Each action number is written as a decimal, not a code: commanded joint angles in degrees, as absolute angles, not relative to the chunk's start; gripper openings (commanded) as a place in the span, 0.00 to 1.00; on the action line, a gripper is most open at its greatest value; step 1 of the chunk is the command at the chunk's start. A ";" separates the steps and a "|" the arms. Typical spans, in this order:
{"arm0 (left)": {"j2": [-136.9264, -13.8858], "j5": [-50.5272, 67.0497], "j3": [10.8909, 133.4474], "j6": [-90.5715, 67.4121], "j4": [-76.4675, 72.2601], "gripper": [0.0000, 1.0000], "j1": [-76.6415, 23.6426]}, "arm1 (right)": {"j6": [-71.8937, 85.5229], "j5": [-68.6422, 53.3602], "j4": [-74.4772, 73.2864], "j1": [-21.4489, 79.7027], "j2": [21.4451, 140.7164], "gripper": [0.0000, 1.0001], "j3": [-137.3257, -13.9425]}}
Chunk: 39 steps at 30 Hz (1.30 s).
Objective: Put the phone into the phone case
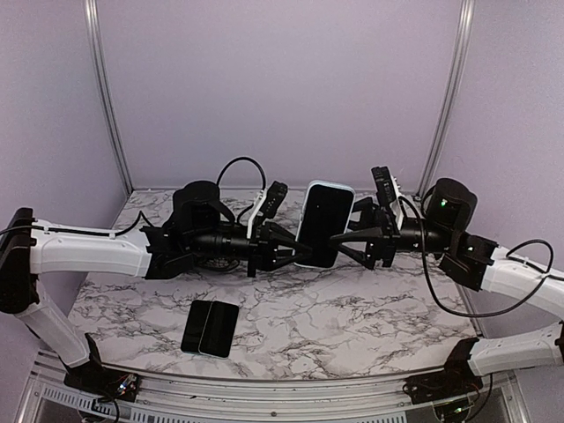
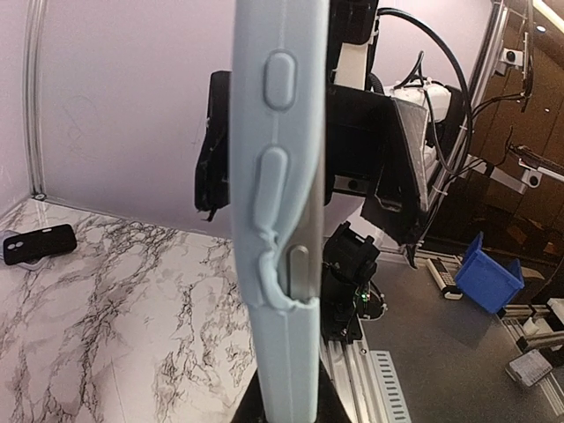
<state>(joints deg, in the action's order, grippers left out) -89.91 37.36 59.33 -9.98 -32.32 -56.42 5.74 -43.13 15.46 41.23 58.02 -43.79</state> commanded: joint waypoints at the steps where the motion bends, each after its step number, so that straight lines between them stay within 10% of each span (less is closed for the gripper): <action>1: -86.48 36.26 61.73 -11.85 -38.10 0.00 -56.47 | 4.73 -43.32 14.97 41.40 58.29 0.69 -43.90; 13: -85.23 35.74 61.45 -12.22 -39.71 0.00 -56.49 | 6.60 -45.13 18.41 41.42 59.58 0.35 -39.71; 18: -85.54 35.62 61.37 -12.17 -39.90 0.00 -56.51 | 5.83 -46.76 17.60 41.45 60.55 0.00 -41.40; 25: -85.29 34.46 60.45 -10.72 -39.99 0.00 -56.48 | 4.62 -45.32 13.76 41.48 59.98 0.00 -43.19; 29: -85.20 34.75 60.04 -10.36 -39.99 0.00 -56.51 | 4.00 -44.26 12.23 41.37 58.82 0.36 -43.75; 39: -85.68 35.83 59.44 -9.62 -39.99 0.00 -57.17 | 0.95 -40.07 10.23 41.28 56.63 0.60 -48.06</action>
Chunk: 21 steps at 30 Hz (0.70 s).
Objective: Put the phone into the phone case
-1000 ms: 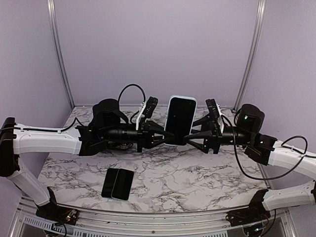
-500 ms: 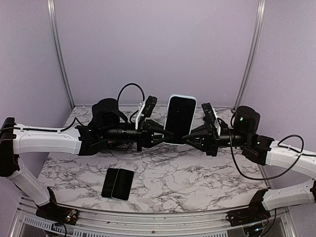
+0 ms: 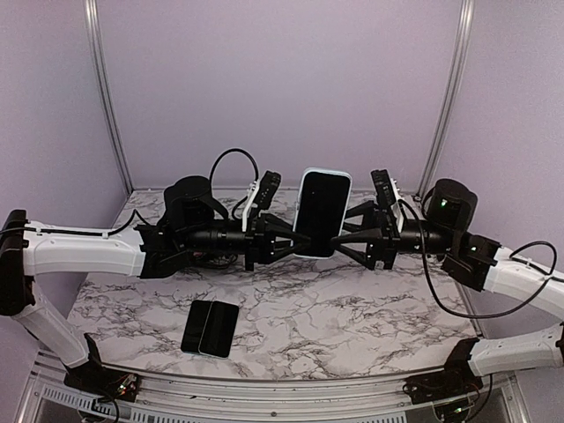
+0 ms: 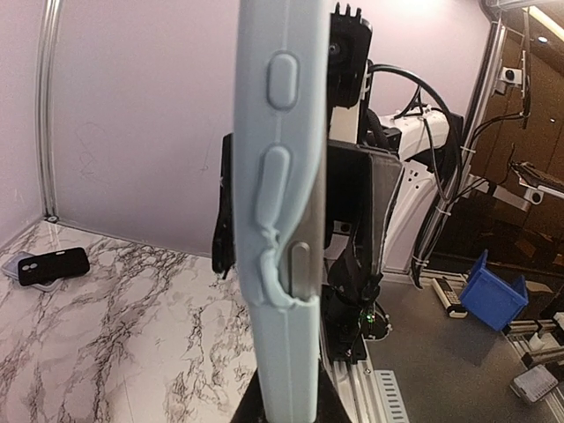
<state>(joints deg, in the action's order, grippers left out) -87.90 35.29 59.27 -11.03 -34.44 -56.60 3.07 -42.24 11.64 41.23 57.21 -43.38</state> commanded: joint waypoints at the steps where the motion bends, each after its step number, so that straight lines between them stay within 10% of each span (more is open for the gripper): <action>1: -85.65 35.86 59.35 -9.50 -39.99 0.00 -57.28 | 0.59 -40.00 9.88 41.29 56.95 0.61 -48.60; 21: -85.22 36.29 57.42 -7.55 -39.64 0.00 -57.92 | -5.29 -42.92 3.68 40.76 58.95 0.49 -56.83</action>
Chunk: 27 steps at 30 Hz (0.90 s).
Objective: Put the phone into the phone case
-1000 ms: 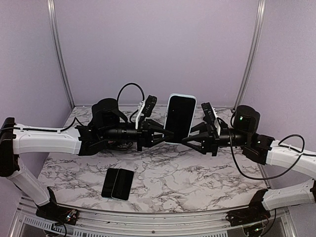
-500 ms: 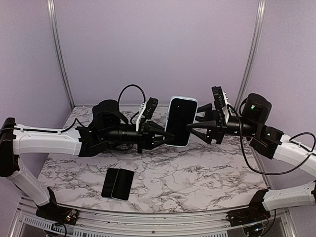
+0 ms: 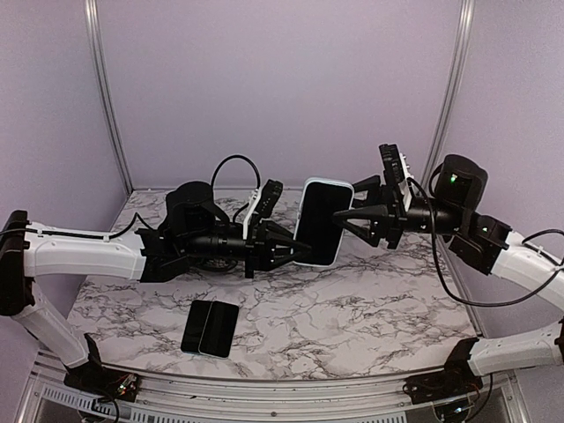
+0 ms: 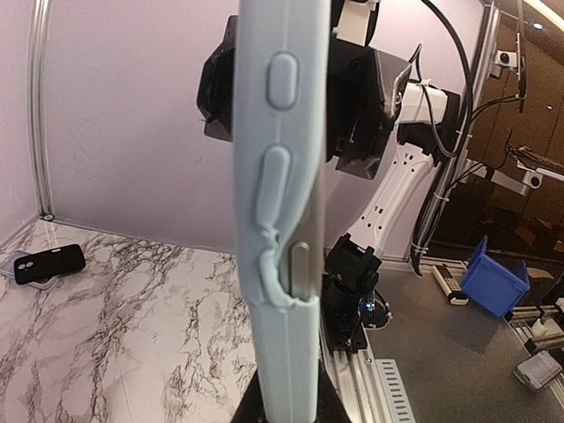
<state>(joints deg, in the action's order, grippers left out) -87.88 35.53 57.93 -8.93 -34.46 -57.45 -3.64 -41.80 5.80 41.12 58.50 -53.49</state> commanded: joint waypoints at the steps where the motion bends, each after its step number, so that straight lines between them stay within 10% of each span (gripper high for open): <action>1: -85.18 36.26 57.29 -7.47 -39.56 0.00 -57.90 | -5.58 -43.04 3.44 40.78 59.04 0.46 -57.25; 7: -85.14 35.92 57.04 -7.03 -39.22 0.00 -58.01 | -6.06 -44.08 3.37 40.67 59.15 0.00 -57.52; 19: -85.93 35.69 57.61 -7.11 -38.94 0.00 -58.18 | -5.53 -45.43 3.74 40.62 59.19 0.00 -57.22; 23: -86.80 36.02 58.44 -7.24 -38.90 0.24 -58.40 | -4.89 -46.23 4.52 40.69 59.87 0.00 -57.47; 27: -88.04 36.01 59.85 -7.95 -38.85 0.25 -58.62 | -4.49 -46.98 4.80 40.61 60.76 0.00 -58.12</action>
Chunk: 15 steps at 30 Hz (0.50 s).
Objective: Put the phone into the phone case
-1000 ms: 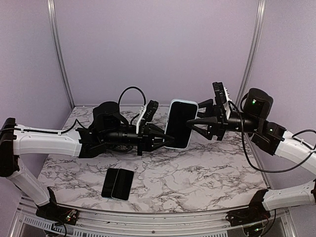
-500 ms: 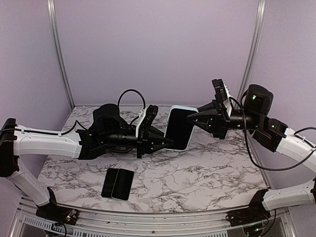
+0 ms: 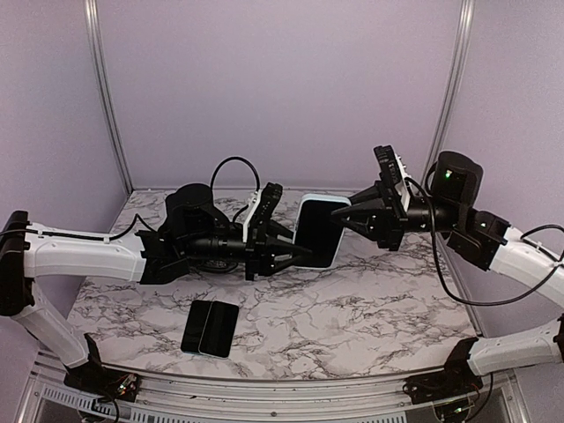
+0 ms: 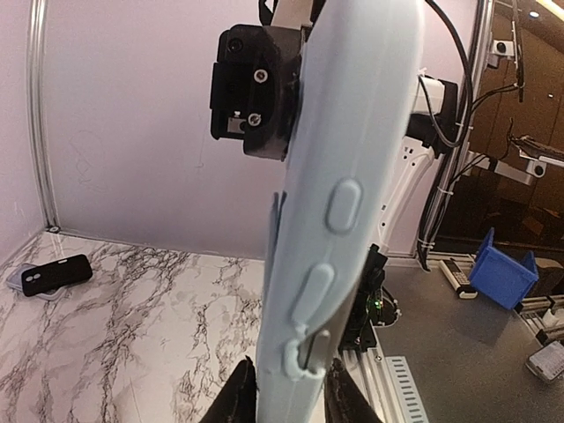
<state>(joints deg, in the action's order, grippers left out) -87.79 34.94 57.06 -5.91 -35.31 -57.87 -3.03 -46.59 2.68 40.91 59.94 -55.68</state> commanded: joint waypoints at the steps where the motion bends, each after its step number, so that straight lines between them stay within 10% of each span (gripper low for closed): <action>1: -88.27 36.18 60.00 -7.99 -38.85 0.23 -58.64 | -4.42 -47.07 4.79 40.62 60.96 0.00 -58.29; 13: -88.97 37.48 60.88 -7.83 -38.85 0.00 -59.37 | -4.19 -46.85 4.39 40.68 61.26 0.00 -58.51; 15: -88.25 36.19 60.74 -7.67 -38.85 0.00 -59.41 | -3.52 -45.31 3.72 40.68 61.26 0.30 -57.74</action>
<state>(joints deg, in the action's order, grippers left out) -89.23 34.92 58.37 -5.04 -36.23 -58.08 -1.06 -47.51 1.56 40.73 61.30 -55.70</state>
